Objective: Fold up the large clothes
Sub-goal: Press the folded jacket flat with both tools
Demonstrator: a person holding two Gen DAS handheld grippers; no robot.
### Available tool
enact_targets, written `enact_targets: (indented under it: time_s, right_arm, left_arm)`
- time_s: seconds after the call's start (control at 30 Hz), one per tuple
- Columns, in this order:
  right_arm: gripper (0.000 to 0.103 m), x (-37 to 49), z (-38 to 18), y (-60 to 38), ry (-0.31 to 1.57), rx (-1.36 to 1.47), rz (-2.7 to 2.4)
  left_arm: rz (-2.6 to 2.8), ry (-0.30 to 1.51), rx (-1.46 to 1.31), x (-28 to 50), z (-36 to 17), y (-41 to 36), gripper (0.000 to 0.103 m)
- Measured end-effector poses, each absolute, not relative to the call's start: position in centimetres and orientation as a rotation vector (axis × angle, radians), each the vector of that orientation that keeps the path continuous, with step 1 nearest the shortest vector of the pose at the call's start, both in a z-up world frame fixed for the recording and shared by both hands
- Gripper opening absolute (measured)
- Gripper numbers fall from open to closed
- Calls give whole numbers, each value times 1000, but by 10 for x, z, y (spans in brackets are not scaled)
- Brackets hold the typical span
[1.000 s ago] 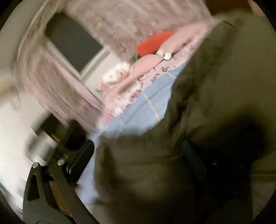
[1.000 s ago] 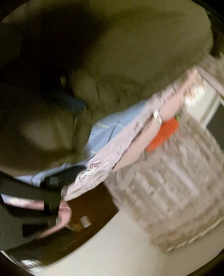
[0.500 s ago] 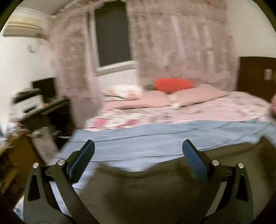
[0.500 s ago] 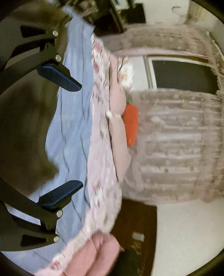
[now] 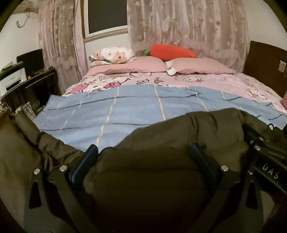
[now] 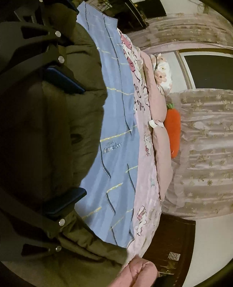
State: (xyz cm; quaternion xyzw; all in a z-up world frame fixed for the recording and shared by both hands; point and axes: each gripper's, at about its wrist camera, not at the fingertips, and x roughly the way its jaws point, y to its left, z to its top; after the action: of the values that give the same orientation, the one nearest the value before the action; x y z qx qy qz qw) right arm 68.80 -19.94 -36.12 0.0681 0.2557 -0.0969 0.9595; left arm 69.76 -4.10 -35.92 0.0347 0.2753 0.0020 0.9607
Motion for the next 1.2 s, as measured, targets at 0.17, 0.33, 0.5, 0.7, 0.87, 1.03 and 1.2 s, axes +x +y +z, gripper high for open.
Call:
enact_targets:
  time_s: [0.17, 0.33, 0.5, 0.7, 0.87, 1.03, 1.2]
  right_arm:
    - [102, 700, -377, -201, 518, 148, -177]
    - [102, 710, -368, -212, 623, 183, -107]
    - [102, 666, -291, -243, 403, -38, -164]
    - [102, 681, -348, -323, 627, -36, -333]
    - [102, 686, -385, -327, 619, 62, -292]
    - [102, 682, -400, -334, 611, 152, -252]
    - [102, 691, -397, -342, 677, 201, -234]
  left_arm:
    - [0, 550, 34, 705, -376, -36, 101]
    - [-59, 630, 16, 714, -361, -30, 101]
    - [-76, 594, 119, 704, -301, 16, 101]
    - [81, 695, 83, 721, -344, 113, 101]
    - [14, 618, -77, 712, -378, 137, 101]
    - [-18, 646, -165, 723, -397, 146, 101]
    - [55, 669, -74, 721, -387, 134, 101]
